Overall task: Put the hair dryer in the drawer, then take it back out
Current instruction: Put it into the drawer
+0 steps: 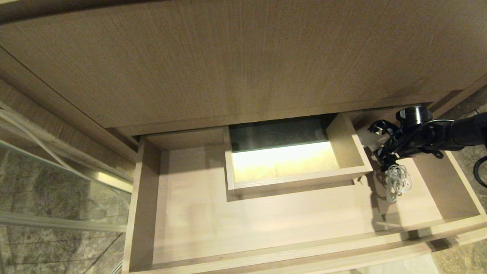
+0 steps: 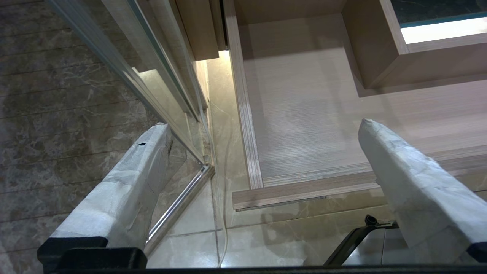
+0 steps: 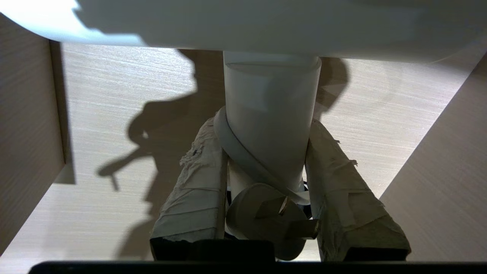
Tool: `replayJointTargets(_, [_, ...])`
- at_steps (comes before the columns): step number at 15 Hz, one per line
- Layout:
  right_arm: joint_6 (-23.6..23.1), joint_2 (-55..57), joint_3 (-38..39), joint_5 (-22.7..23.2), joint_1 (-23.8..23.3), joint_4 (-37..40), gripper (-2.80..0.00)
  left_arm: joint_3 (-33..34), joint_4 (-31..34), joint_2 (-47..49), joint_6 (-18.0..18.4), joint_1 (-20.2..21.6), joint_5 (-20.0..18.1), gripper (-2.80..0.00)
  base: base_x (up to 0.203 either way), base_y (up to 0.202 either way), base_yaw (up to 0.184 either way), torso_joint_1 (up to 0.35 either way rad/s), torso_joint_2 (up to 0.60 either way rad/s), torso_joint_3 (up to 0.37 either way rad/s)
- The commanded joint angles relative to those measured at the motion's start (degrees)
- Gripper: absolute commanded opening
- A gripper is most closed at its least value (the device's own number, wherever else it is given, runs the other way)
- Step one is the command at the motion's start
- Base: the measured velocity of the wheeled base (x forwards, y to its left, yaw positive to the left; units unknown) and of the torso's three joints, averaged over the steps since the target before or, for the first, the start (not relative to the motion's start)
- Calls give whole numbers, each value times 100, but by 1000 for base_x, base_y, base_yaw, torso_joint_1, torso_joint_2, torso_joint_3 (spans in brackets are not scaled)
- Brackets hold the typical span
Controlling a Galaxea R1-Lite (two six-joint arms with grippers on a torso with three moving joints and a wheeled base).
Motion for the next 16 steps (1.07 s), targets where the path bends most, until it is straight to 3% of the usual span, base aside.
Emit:
replayJointTargets(1, [-19, 8, 4, 2, 4, 5, 0, 0, -1, 0, -1, 0, 1, 0, 0, 0, 0, 0, 0, 0])
replayJointTargets(10, [-37, 23, -9, -16, -23, 42, 0, 0, -8, 0, -1, 0, 1, 0, 0, 0, 0, 0, 0, 0])
replayJointTargets(16, [-54, -933, 259, -24, -23, 93, 0, 0, -1, 0, -1, 0, 1, 0, 0, 0, 0, 0, 0, 0])
